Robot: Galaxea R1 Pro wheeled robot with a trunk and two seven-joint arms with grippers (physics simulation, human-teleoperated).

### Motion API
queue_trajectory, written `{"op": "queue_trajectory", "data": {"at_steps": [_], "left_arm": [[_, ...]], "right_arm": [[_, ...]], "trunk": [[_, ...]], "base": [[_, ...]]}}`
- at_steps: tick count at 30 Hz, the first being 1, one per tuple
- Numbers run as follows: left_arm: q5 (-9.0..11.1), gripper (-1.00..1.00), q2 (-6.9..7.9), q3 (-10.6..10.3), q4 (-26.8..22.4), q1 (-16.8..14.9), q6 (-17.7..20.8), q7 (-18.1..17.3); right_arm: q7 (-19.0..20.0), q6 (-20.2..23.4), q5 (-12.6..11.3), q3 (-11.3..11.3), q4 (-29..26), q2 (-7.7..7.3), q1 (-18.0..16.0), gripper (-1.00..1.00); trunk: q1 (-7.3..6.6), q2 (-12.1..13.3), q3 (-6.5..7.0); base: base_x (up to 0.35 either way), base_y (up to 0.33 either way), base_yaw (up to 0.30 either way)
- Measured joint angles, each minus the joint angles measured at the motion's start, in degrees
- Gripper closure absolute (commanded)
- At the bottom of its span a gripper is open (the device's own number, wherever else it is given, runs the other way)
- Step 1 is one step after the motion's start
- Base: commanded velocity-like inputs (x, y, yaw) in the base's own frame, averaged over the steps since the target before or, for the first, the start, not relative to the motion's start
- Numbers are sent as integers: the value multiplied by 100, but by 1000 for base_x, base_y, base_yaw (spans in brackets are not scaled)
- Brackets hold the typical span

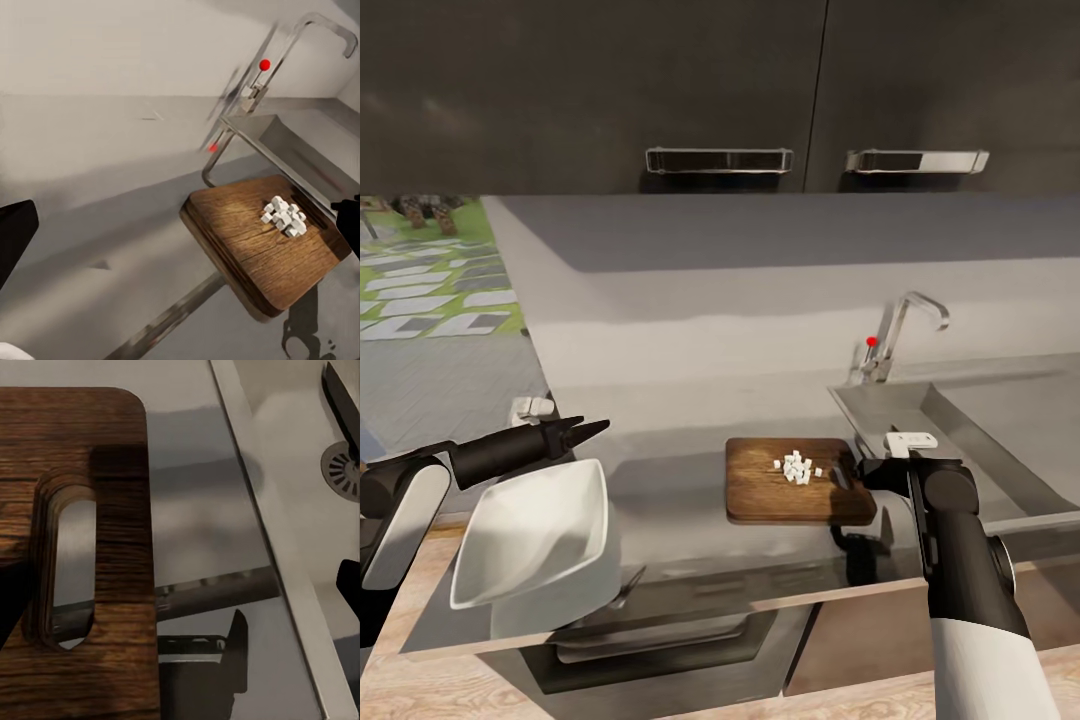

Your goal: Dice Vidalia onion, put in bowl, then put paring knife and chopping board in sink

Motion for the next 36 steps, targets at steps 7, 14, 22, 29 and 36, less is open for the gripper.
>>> {"op": "queue_trajectory", "data": {"at_steps": [7,14,22,29,36], "left_arm": [[1,-100,0,0,0,0,0,2],[1,-100,0,0,0,0,0,1],[-1,-100,0,0,0,0,0,3],[-1,-100,0,0,-1,0,0,4],[-1,-100,0,0,-6,0,0,4]], "right_arm": [[0,0,-1,8,-4,0,0,-100],[-1,0,-1,9,-4,0,0,-100],[1,0,-1,9,0,0,0,-100],[0,0,-1,9,2,0,0,-100],[2,0,-1,9,0,0,0,-100]], "trunk": [[89,-162,-72],[89,-162,-72],[242,-442,-198],[396,-723,-324],[549,-1004,-449]], "base": [[0,0,0],[0,0,0],[0,0,0],[0,0,0],[0,0,0]]}}
